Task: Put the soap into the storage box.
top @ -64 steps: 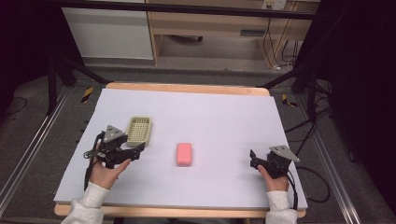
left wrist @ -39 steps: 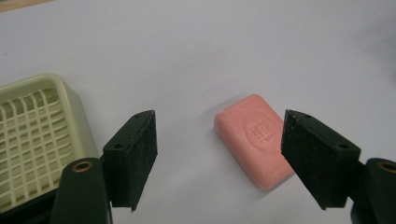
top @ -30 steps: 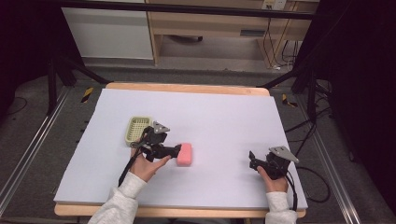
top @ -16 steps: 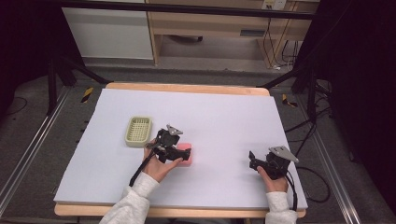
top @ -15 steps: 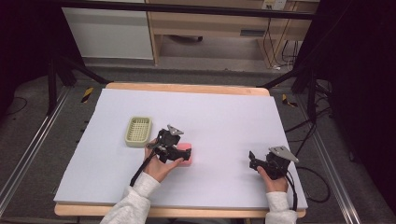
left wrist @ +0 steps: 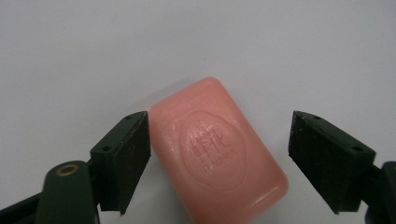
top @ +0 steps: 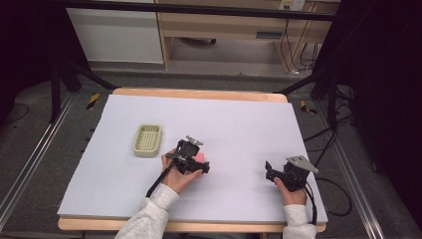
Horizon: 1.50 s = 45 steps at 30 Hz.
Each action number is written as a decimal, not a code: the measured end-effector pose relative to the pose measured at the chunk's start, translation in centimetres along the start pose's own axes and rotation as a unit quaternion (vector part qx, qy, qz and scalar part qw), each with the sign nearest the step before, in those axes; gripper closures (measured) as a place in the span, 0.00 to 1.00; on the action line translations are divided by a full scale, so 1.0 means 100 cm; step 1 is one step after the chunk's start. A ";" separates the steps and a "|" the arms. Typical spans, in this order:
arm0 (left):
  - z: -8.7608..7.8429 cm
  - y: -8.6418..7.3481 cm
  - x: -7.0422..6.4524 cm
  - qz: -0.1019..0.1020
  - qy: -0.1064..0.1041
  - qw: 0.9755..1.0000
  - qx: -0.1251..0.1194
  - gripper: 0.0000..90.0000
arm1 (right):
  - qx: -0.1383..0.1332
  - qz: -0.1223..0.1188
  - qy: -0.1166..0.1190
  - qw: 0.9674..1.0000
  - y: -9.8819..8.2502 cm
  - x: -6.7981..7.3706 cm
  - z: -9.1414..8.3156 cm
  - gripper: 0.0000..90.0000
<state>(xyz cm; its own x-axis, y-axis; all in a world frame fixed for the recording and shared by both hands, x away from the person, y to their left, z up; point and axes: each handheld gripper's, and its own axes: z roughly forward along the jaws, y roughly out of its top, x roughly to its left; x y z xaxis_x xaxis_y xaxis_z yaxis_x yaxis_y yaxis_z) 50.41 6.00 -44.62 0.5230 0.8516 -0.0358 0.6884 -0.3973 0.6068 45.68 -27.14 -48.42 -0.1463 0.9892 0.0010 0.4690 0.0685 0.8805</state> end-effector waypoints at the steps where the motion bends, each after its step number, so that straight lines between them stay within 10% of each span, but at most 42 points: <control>1: 0.001 0.000 0.000 0.002 0.004 1.000 0.001 0.21 | 0.001 0.001 0.000 1.000 0.000 0.000 0.000 0.05; 26: 0.006 -0.009 0.011 -0.013 -0.014 0.999 0.027 0.40 | 0.005 0.001 -0.001 1.000 0.000 0.001 0.001 0.05; 45: 0.016 0.012 0.016 0.052 -0.034 0.995 0.081 0.35 | 0.009 0.003 0.003 1.000 0.001 0.000 0.001 0.05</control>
<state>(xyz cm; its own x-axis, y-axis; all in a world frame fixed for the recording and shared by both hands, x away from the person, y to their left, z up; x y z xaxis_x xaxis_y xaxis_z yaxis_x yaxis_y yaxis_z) 52.85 6.32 -45.17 0.6248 0.7800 -0.0361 0.6980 -0.5372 0.4735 45.83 -27.09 -48.44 -0.1486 0.9889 0.0082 0.4856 0.0658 0.8717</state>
